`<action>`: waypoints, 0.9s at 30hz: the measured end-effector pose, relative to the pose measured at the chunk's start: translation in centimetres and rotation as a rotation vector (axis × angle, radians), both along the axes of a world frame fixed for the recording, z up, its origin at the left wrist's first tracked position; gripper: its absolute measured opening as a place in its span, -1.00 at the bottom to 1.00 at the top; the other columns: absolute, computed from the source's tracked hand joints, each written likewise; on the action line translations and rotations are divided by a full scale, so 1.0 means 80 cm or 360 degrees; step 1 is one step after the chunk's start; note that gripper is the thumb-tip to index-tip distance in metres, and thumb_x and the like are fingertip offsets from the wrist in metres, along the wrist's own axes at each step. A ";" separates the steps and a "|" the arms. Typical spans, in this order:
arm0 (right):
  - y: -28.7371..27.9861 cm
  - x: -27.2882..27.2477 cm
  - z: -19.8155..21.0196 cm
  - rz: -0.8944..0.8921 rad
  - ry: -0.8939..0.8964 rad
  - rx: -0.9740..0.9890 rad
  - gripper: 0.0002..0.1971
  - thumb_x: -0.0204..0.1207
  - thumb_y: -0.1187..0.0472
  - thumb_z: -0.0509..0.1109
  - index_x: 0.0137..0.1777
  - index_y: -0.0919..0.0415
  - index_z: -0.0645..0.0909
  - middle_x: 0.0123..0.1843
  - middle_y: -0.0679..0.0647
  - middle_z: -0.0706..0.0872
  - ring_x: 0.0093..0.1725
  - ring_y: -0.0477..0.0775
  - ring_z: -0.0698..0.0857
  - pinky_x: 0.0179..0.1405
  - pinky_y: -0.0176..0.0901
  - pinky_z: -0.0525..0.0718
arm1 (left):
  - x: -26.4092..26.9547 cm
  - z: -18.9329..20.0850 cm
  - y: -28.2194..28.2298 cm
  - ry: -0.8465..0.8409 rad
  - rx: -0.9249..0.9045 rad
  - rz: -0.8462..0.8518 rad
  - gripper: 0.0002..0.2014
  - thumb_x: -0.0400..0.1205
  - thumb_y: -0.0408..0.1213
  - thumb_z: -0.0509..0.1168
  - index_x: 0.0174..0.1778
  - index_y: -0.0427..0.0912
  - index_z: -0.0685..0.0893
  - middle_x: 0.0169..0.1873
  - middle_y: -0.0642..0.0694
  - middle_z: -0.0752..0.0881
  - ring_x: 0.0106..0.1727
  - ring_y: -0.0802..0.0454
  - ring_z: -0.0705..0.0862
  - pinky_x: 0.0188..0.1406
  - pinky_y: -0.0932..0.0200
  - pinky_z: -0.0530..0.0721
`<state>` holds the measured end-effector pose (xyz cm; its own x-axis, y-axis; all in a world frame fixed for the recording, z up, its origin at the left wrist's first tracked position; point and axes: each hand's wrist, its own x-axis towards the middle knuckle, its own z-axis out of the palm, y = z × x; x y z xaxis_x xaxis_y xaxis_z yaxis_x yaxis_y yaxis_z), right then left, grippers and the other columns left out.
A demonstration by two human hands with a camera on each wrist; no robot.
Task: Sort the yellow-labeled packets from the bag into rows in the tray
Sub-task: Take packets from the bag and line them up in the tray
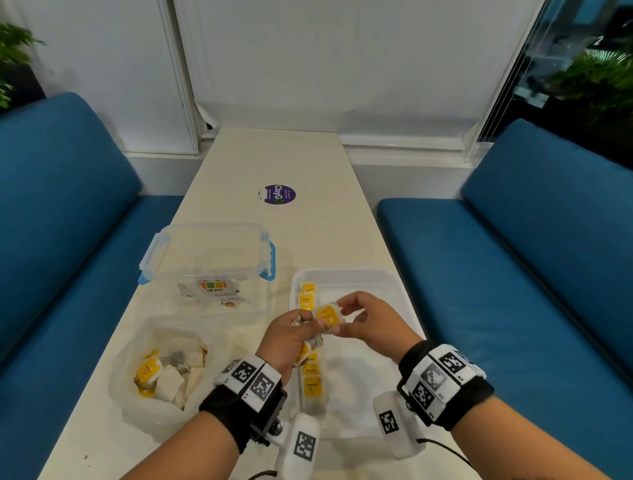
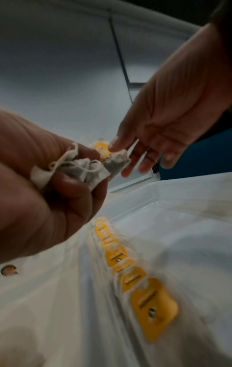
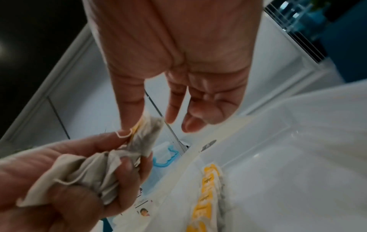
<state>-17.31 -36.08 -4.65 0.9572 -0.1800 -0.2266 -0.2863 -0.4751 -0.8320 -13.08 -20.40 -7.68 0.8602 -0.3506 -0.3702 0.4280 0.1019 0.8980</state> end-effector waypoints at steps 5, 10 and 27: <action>0.001 0.012 0.008 0.0135 -0.0121 -0.0178 -0.78 0.35 0.18 0.58 -0.40 0.00 0.59 -0.38 -0.11 0.57 -0.40 -0.15 0.47 -0.35 -0.37 0.44 | 0.003 0.007 -0.006 -0.0262 0.0161 -0.0049 -0.86 0.48 -0.47 0.43 -0.33 -0.23 0.62 -0.48 -0.12 0.60 -0.56 0.15 0.55 -0.59 0.38 0.50; -0.014 0.024 0.017 -0.0204 -0.0157 0.0522 -0.77 0.49 0.26 0.44 -0.40 0.14 0.63 -0.39 -0.01 0.50 -0.34 -0.06 0.42 -0.45 -0.32 0.34 | 0.011 0.002 0.005 -0.0157 0.0207 0.0021 -0.92 0.52 -0.39 0.41 -0.14 -0.14 0.70 -0.29 -0.04 0.67 -0.33 0.11 0.57 -0.67 0.48 0.42; -0.043 0.104 -0.047 -0.0384 0.0120 0.0573 -0.95 0.50 0.29 0.43 -0.17 0.15 0.69 -0.21 0.08 0.63 -0.23 -0.02 0.50 -0.46 -0.27 0.35 | 0.007 -0.009 0.012 0.0320 -0.0100 0.0003 -0.87 0.63 -0.38 0.27 0.06 -0.27 0.63 -0.68 0.03 0.57 -0.71 0.20 0.45 -0.73 0.43 0.32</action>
